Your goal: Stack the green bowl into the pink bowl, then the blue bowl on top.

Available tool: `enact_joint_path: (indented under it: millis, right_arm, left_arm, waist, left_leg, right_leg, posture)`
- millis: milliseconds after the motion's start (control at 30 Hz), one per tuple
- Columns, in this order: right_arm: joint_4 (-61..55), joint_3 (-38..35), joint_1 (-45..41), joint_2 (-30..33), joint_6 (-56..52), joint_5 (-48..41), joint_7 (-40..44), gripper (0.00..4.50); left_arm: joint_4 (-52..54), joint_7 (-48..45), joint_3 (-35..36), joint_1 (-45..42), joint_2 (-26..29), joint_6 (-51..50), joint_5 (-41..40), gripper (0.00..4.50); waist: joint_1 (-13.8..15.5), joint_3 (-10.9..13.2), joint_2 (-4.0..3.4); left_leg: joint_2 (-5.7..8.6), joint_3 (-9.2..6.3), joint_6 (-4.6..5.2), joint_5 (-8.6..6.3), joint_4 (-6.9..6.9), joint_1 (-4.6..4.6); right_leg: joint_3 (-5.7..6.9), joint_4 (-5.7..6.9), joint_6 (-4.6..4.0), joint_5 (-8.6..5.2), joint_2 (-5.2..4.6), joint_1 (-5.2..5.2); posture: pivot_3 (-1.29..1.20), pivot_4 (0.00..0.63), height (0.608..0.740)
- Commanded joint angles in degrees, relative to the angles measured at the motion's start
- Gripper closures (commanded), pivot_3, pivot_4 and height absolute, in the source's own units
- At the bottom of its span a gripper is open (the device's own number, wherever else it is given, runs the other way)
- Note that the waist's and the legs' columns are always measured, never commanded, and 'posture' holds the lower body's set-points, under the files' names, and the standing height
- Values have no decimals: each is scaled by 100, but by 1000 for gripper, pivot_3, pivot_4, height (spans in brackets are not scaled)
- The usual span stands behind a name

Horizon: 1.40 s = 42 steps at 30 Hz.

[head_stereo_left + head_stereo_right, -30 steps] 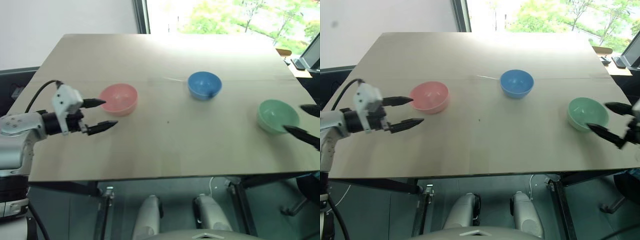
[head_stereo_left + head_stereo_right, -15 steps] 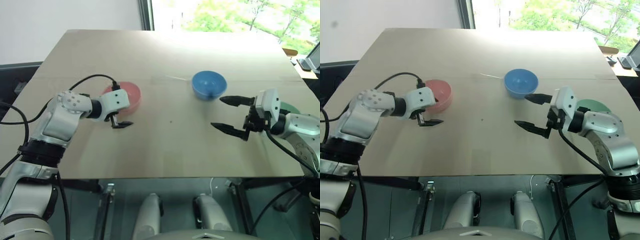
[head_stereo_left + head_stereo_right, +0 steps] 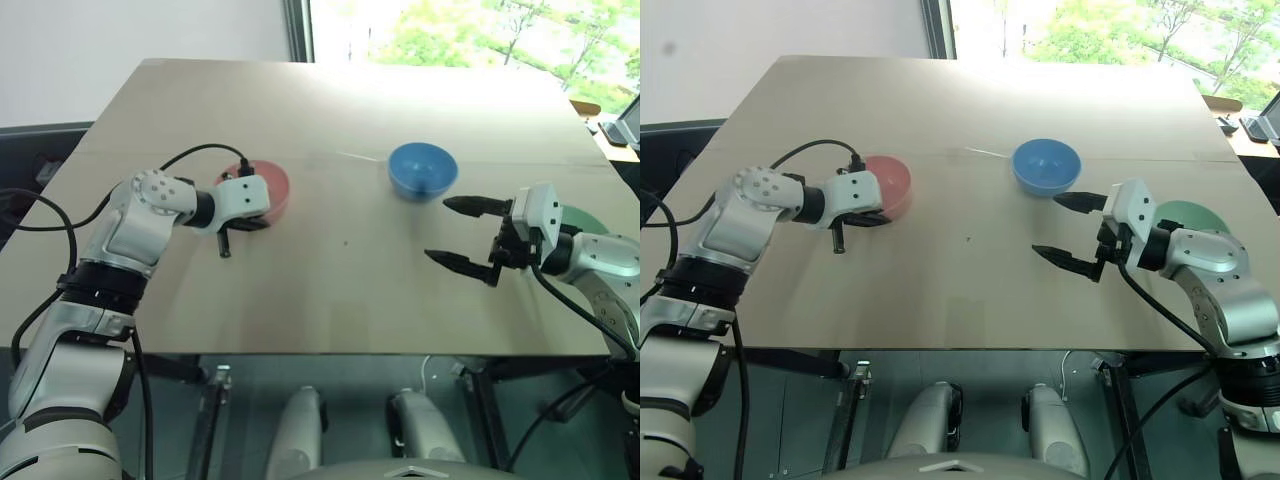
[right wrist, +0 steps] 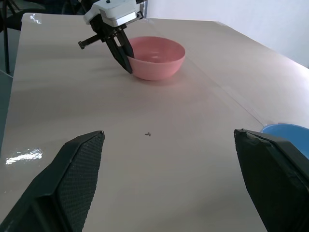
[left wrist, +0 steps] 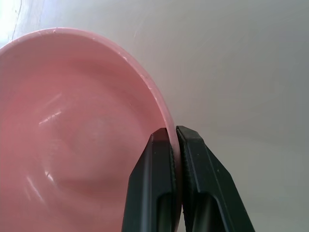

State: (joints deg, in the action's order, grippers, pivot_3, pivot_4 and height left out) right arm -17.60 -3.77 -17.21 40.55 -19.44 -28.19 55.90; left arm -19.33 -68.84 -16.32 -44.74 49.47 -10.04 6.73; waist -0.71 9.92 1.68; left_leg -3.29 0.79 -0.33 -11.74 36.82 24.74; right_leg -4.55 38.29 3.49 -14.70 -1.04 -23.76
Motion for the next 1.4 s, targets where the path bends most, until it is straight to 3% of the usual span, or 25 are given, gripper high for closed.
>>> enact_joint_path:
  millis: [33,200,433,567,700,867,1100,1167,1233,1400]
  right_arm:
    - [-338,-376,105,122,35,-51,-152,0]
    - [-502,-646,337,217,-51,-107,-322,0]
    - [-786,-778,639,196,-177,-128,-586,0]
    - [-915,-788,761,193,-207,-52,-758,0]
    - [-878,-744,899,240,-104,254,-925,0]
    - [-632,-736,884,233,-178,700,-1351,0]
    - [-764,-1157,1197,71,-1070,1471,-2762,0]
    - [-919,-1183,1334,17,-1596,1472,-2973,0]
    - [-1014,-1167,1386,-82,-2102,1456,-3193,0]
    - [-762,-1131,1098,-255,-3012,1371,-3466,0]
  left_arm:
    - [306,-431,126,-117,-76,164,-343,4481]
    - [1172,-1192,22,66,-405,256,-1035,4481]
    - [825,-1097,-394,-102,-1145,1079,-759,4481]
    - [636,-1341,-478,-185,-1403,1270,-860,3347]
    - [497,-1594,-517,-240,-1390,1333,-850,1777]
    - [416,-1107,-57,-152,-1507,1211,-1057,45]
    - [1016,-350,1035,297,-1361,-48,-1887,45]
    - [1273,-89,1359,584,-1457,412,-2047,45]
    - [1408,-449,1654,745,-1623,53,-2870,45]
    - [1723,-694,1811,977,-1512,-358,-3432,45]
  waist:
    - [-1,0,0]
    - [8,0,0]
    - [-10,-1,-2]
    - [-23,-1,-2]
    - [-15,-1,-2]
    - [-15,-1,-2]
    - [-21,-1,-2]
    - [-13,-2,-3]
    - [-10,-3,-4]
    - [-23,-4,-6]
  left_leg:
    - [0,0,0,0,1,0]
    - [0,-1,1,-1,23,4]
    - [0,-3,4,-2,46,-8]
    - [1,-4,4,-2,51,-5]
    - [1,-6,4,-2,51,-6]
    - [1,-6,4,-2,51,-6]
    - [1,-9,4,-2,50,-4]
    - [1,-10,4,-2,48,-4]
    - [1,-8,4,-2,49,-5]
    - [1,-8,4,-2,54,-9]
  right_leg:
    - [0,1,0,0,0,0]
    - [0,15,0,0,-1,2]
    - [-2,48,0,-1,3,8]
    - [-2,49,0,-1,3,8]
    - [-1,49,0,-2,3,9]
    - [-1,49,0,-2,3,9]
    - [0,54,0,-2,3,5]
    - [1,54,0,-2,2,5]
    - [0,53,0,-2,0,7]
    - [0,56,0,-2,0,10]
  posture:
    - [0,150,740]
    - [0,150,740]
    - [0,150,740]
    - [0,150,740]
    - [0,150,740]
    - [0,150,740]
    - [0,150,740]
    - [0,150,740]
    - [0,150,740]
    - [0,150,740]
